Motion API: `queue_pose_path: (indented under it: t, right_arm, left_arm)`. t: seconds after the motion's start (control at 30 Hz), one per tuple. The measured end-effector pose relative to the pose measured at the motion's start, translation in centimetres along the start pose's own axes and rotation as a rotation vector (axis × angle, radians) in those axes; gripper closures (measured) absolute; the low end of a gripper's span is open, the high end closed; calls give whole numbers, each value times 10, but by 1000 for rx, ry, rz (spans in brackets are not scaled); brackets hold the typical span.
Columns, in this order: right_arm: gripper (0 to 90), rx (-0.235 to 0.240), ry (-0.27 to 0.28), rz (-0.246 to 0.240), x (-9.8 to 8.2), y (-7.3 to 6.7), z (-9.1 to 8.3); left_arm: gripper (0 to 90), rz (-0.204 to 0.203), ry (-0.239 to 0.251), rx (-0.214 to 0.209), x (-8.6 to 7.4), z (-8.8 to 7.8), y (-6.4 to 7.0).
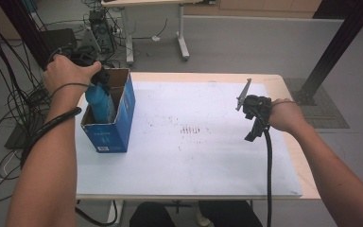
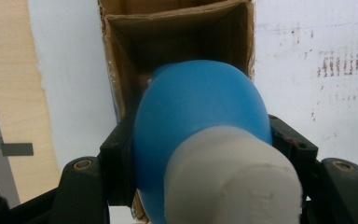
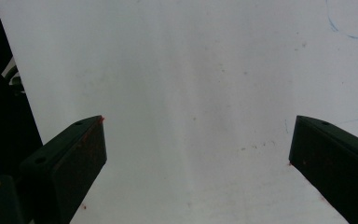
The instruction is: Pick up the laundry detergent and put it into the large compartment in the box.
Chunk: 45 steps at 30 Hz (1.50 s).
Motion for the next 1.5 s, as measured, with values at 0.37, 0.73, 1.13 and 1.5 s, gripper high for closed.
queue_pose_path:
  t: [0.37,0.73,1.13,1.5]
  right_arm:
    - [38,3,1,12,-3,0,4]
    - [38,2,4,13,-4,0,5]
    - [38,1,1,17,-6,0,5]
    - [38,7,5,32,-11,0,6]
  left_arm:
    - [379,8,-4,1,1,19,1]
    - [379,5,-22,-3,-1,39,-2]
    - [379,7,-58,-12,0,58,-2]
    - [379,3,-60,-10,1,63,-4]
Point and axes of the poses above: each handheld gripper's, and its own axes: z roughly forward along the jaws, x roughly out of its top, y roughly to its right, the point moved 8 cm from there along z, roughly forward along the jaws, and after that the axes turned 1 degree about -x, right-handed, at the moved point
